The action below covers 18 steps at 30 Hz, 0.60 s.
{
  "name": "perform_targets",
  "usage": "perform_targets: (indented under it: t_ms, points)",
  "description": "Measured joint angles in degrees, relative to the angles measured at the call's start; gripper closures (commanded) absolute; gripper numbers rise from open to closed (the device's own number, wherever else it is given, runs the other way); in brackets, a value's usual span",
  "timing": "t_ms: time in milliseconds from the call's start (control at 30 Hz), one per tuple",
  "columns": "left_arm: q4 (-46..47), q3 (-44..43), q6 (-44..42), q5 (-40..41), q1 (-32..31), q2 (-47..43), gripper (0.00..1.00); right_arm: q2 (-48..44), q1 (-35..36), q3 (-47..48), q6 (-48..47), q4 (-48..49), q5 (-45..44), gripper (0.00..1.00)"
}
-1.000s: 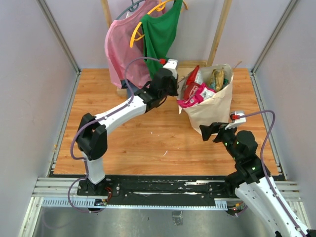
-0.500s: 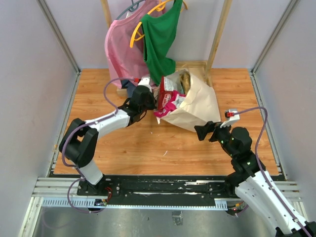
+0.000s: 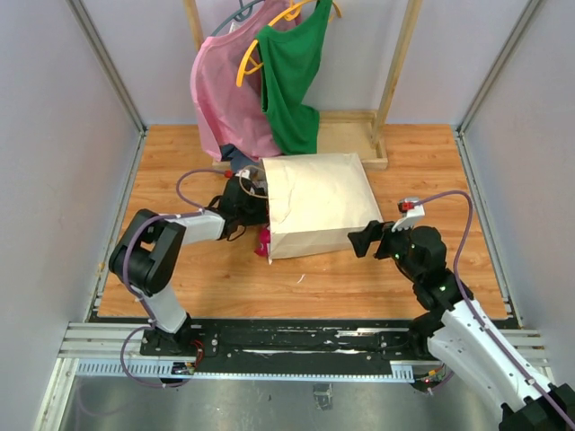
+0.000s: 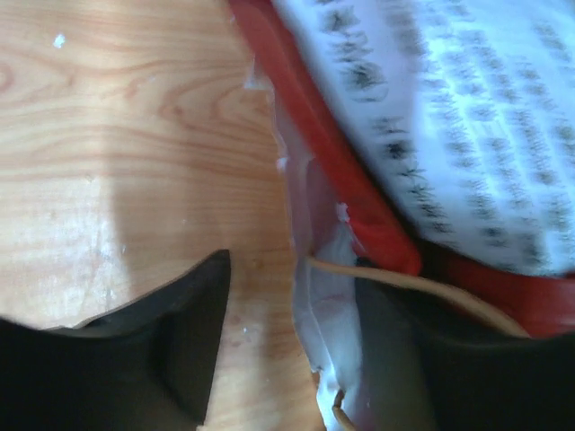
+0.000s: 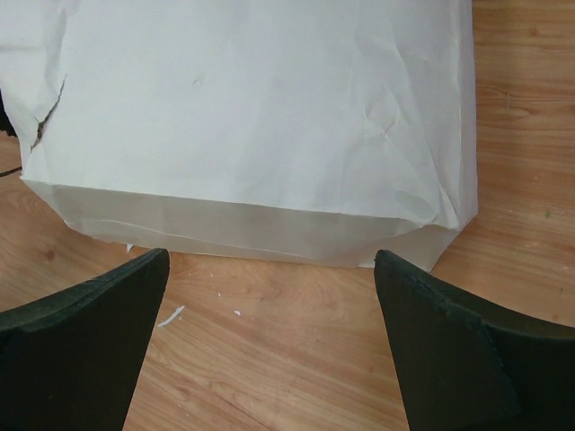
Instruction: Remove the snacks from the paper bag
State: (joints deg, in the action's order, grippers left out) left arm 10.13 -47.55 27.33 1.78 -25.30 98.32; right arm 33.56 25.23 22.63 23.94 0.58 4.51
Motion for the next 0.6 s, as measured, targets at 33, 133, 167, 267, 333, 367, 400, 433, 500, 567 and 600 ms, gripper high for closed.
perform_targets:
  t_ms: [33, 133, 167, 267, 333, 367, 400, 433, 500, 567, 600]
  points:
    - [-0.02, 0.28, -0.09, 0.02, 0.13, -0.24, 0.15, 0.44, 0.00, -0.11, 0.00, 0.09, 0.00, 0.02]
    - [-0.92, 1.55, -0.42, 0.46, 0.33, -2.78, 0.00, 2.16, 0.00, -0.11, -0.07, 1.14, 0.09, 0.01]
    - [-1.60, 2.14, -0.33, 0.83, 0.33, -4.44, 0.00, 3.04, 0.00, -0.11, -0.11, 1.66, 0.24, 0.01]
    - [-3.96, 3.26, -0.63, 2.05, 0.33, -10.56, 0.00, 5.66, 0.00, -0.02, -0.13, 2.80, 1.03, 0.02]
    - [-5.27, 3.32, -1.05, 2.95, 0.59, -15.41, 0.00, 7.48, 0.00, 0.09, -0.15, 3.15, 1.79, 0.01]
    - [-5.75, 3.34, -1.27, 3.32, 0.83, -17.51, 0.00, 8.11, 0.02, 0.15, -0.15, 3.17, 2.16, 0.02]
    - [-6.25, 3.41, -1.44, 3.56, 1.16, -19.76, 0.00, 8.50, 0.02, 0.26, -0.17, 3.17, 2.54, 0.01]
    - [-6.69, 3.72, -1.62, 3.87, 1.88, -22.43, 0.00, 8.74, 0.02, 0.37, -0.17, 3.21, 2.86, 0.01]
    - [-7.76, 4.46, -1.95, 4.55, 4.07, -27.21, 0.00, 8.63, 0.02, 0.46, -0.17, 3.43, 3.30, 0.01]
    - [-8.85, 5.18, -2.25, 5.07, 6.75, -30.88, 0.00, 8.11, 0.02, 0.46, -0.15, 3.50, 3.45, 0.01]
    - [-9.44, 5.55, -2.36, 5.11, 8.31, -32.50, 0.00, 7.78, 0.02, 0.46, -0.15, 3.50, 3.48, 0.02]
